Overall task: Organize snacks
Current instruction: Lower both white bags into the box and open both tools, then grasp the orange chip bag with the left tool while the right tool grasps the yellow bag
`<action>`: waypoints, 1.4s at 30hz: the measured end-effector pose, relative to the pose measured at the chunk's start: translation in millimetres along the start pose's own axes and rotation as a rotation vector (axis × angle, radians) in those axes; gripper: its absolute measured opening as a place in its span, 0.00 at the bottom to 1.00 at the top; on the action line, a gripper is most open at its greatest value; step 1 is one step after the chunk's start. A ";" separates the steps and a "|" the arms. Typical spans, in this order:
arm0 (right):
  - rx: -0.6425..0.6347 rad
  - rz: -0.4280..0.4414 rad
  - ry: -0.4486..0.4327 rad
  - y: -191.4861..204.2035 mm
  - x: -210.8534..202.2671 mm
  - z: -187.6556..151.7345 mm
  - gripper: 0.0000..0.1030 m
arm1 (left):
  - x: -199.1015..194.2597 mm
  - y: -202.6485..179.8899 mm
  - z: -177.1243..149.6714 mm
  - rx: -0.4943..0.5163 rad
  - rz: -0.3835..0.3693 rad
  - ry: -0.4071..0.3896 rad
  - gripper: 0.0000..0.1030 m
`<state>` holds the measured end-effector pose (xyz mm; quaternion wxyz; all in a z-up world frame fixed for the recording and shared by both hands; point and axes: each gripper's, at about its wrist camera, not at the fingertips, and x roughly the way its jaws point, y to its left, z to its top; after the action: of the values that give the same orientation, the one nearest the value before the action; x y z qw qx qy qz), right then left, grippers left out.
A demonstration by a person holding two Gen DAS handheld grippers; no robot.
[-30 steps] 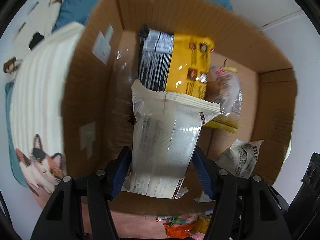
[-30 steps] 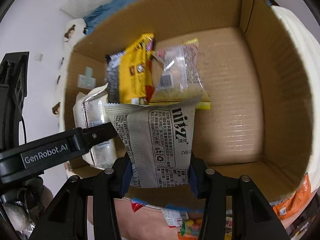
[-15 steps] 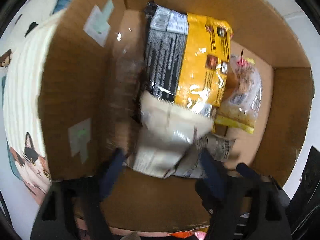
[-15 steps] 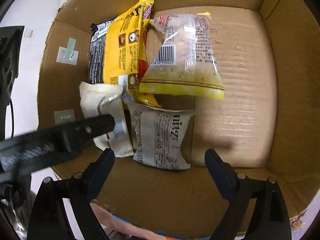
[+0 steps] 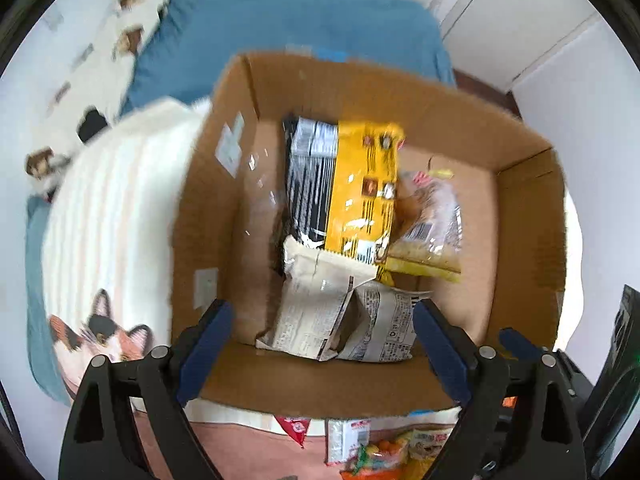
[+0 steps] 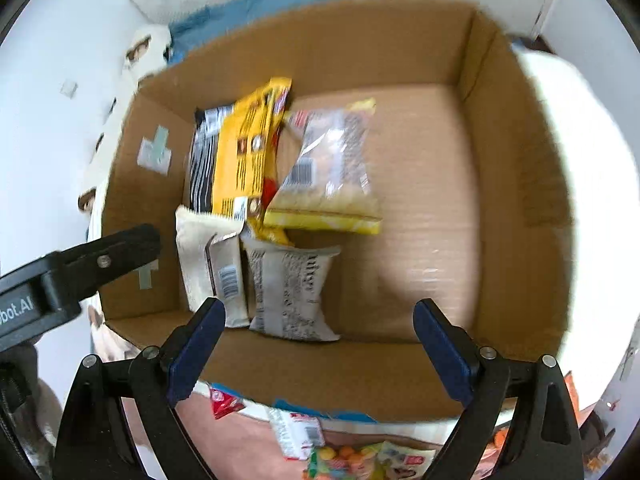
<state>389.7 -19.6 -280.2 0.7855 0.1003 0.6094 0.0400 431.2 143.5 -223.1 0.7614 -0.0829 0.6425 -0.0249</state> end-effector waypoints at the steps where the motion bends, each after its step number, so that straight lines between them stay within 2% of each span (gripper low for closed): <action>1: 0.003 -0.003 -0.026 -1.8 -7.9 -4.6 0.94 | -8.2 -2.9 -2.9 0.007 0.001 -0.036 0.90; 4: -0.002 -0.024 -0.081 -1.6 -34.3 -15.4 0.94 | -34.5 -8.5 -19.9 0.011 -0.015 -0.129 0.90; 7: -0.013 -0.051 -0.145 -2.1 -59.1 -28.9 0.94 | -47.8 -0.2 -27.5 0.014 -0.015 -0.180 0.90; 16: -0.049 -0.086 -0.279 2.0 -99.0 -58.9 0.94 | -83.8 -6.3 -70.6 0.063 0.005 -0.284 0.90; 23: -0.044 -0.042 -0.314 4.1 -126.7 -90.7 0.94 | -112.4 -6.4 -103.7 0.072 0.000 -0.339 0.90; 27: -0.022 0.011 -0.278 -5.7 -130.0 -116.7 0.94 | -116.5 -4.2 -129.3 0.068 0.005 -0.334 0.90; 30: 0.021 0.045 -0.226 -24.1 -122.5 -144.0 0.94 | -104.2 -3.2 -158.7 0.064 0.021 -0.294 0.90; 32: 0.058 0.057 -0.180 -40.5 -112.2 -165.2 0.94 | -87.8 -2.9 -180.2 0.063 0.010 -0.234 0.90; 37: 0.178 0.056 -0.049 -86.0 -72.8 -218.5 0.94 | -15.3 -5.4 -230.9 0.050 -0.008 -0.005 0.90; 42: 0.296 0.032 0.059 -128.1 -29.2 -259.4 0.94 | 67.4 -17.0 -272.3 0.001 -0.105 0.267 0.89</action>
<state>124.2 -121.9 -340.4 0.7433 0.2235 0.6296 -0.0351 176.5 91.3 -329.8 0.6668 -0.1121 0.7328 -0.0760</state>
